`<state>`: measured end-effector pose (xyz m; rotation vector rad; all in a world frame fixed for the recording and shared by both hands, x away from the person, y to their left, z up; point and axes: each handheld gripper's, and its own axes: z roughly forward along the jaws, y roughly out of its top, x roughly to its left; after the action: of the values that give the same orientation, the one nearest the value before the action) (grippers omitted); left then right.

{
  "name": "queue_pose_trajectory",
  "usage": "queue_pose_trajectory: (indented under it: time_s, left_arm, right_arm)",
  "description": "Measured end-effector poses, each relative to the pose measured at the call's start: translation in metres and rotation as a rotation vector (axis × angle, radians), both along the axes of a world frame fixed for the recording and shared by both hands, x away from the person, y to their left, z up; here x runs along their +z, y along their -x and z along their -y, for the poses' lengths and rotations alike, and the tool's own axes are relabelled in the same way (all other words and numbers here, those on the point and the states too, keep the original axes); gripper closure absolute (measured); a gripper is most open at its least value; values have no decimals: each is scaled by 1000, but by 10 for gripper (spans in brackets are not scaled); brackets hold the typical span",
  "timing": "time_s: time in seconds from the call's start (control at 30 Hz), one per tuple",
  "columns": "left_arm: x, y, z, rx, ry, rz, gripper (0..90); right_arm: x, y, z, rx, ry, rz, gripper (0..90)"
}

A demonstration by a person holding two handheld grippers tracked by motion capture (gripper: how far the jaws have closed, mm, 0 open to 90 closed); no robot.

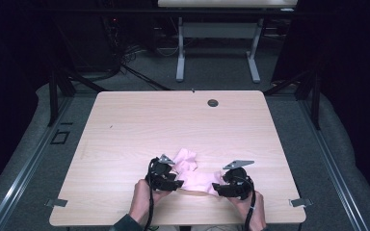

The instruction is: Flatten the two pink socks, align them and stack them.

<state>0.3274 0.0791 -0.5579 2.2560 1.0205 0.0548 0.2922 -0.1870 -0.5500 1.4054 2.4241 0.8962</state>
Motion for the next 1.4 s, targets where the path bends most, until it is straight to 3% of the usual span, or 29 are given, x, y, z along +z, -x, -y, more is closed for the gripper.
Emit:
queue_pose_trajectory:
  time_s: [0.07,0.13,0.33,0.5,0.63,0.7,0.77,0.87,0.97,1.03,1.1,1.2,1.23,1.4]
  left_arm:
    - [-2,0,2,-2,-5,13,731]
    - [-3,1,2,-15,-9,26,846]
    - [-4,14,-4,-38,-3,12,884]
    - [-2,41,-23,-28,35,-6,881]
    - [-6,56,-35,-21,51,-24,857]
    - [-7,56,-37,-16,54,-27,775]
    - [-4,55,-41,-1,65,-8,633]
    - [3,48,-50,59,59,46,401]
    - [9,34,-57,91,43,94,307]
    - [10,21,-59,96,17,125,300]
    - [7,6,-60,98,-10,124,310]
    - [1,-15,-58,47,-3,113,377]
    - [-1,-21,-55,29,-23,110,392]
    - [-7,-38,-45,4,-28,95,478]
  right_arm:
    - [-5,-2,0,-14,24,1,678]
    - [-8,-3,3,-12,16,2,771]
    - [-6,3,6,12,-30,-30,850]
    - [-1,19,1,62,-60,-58,849]
    - [-5,27,-5,102,-44,-81,840]
    - [-8,27,-6,108,-41,-89,809]
    - [-8,25,-5,111,-47,-95,655]
    - [-1,22,-2,102,-70,-64,500]
    - [8,13,-2,90,-80,-31,392]
    - [14,5,-4,93,-80,-15,347]
    - [19,-6,-7,102,-79,0,332]
    - [22,-26,-17,124,-84,-1,331]
    - [21,-31,-20,127,-84,-3,334]
    - [12,-69,-39,129,-81,-32,369]
